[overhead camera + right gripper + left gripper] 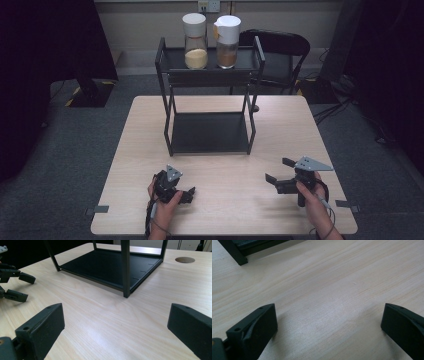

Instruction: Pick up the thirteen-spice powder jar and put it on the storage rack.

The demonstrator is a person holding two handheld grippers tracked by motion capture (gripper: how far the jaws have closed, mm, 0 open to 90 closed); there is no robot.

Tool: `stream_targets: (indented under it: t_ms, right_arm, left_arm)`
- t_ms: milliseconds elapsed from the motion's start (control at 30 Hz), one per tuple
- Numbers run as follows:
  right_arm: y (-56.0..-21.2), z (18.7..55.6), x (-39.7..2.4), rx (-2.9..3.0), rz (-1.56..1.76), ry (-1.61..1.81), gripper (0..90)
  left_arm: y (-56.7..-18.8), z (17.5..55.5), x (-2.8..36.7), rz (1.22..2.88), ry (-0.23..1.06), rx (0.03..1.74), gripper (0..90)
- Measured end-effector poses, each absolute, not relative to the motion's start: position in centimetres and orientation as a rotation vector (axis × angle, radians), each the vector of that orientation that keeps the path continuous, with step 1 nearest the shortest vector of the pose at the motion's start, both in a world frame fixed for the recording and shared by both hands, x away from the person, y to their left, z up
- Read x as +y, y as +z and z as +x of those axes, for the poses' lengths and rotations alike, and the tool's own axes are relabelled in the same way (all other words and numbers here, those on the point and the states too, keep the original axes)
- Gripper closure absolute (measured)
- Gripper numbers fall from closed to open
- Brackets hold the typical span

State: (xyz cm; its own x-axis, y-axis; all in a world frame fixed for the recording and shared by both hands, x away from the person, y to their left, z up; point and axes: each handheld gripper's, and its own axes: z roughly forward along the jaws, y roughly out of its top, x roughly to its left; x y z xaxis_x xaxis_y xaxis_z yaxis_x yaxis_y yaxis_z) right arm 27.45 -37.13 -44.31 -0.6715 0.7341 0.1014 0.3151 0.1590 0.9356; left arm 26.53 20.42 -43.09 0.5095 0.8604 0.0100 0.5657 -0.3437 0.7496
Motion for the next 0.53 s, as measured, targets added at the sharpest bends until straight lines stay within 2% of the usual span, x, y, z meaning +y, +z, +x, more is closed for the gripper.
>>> stream_targets:
  t_ms: [533]
  right_arm:
    - [-43.8,26.6,-39.2,2.169,0.988,1.351,0.4]
  left_arm:
    - [-43.1,26.5,20.4,2.05,0.536,1.162,0.0]
